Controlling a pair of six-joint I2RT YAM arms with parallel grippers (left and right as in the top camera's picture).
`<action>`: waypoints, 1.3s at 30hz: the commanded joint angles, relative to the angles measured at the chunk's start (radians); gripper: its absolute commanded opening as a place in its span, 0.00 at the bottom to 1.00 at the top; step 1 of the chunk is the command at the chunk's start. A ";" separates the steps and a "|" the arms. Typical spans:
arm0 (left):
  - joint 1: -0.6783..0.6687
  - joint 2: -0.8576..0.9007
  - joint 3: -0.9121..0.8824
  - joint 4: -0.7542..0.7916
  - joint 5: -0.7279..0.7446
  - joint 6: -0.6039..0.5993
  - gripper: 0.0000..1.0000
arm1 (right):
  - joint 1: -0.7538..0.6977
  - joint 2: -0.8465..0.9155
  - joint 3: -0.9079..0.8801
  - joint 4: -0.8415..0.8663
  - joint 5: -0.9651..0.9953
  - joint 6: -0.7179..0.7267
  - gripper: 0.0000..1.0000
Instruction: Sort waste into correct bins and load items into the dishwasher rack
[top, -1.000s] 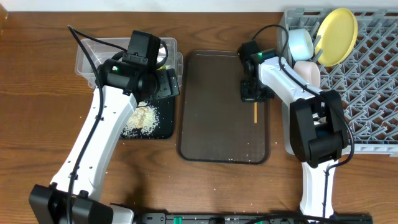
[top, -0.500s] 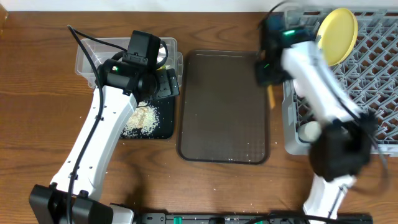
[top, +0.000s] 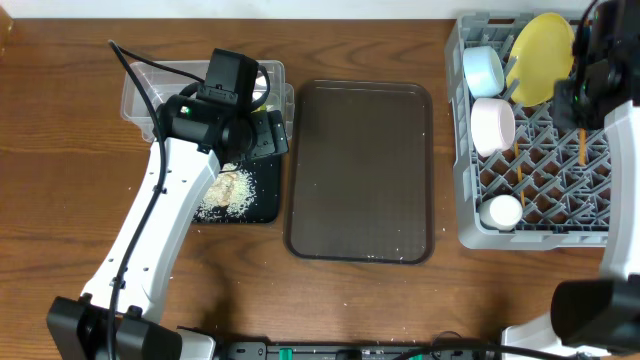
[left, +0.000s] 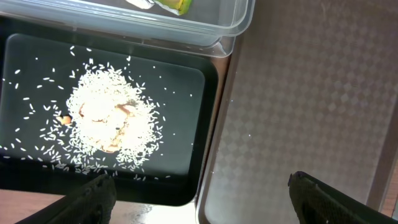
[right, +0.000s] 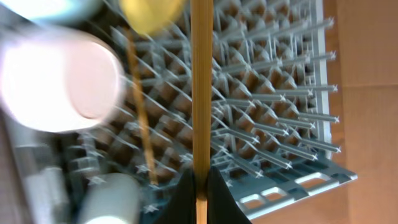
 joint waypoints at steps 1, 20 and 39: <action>0.005 0.003 0.004 -0.002 -0.012 0.002 0.91 | -0.043 0.019 -0.083 0.037 0.023 -0.118 0.01; 0.005 0.003 0.004 -0.002 -0.012 0.002 0.91 | -0.026 -0.035 -0.166 0.099 -0.286 -0.138 0.85; 0.005 0.003 0.004 -0.002 -0.012 0.002 0.91 | 0.021 -0.470 -0.031 -0.035 -0.236 0.061 0.99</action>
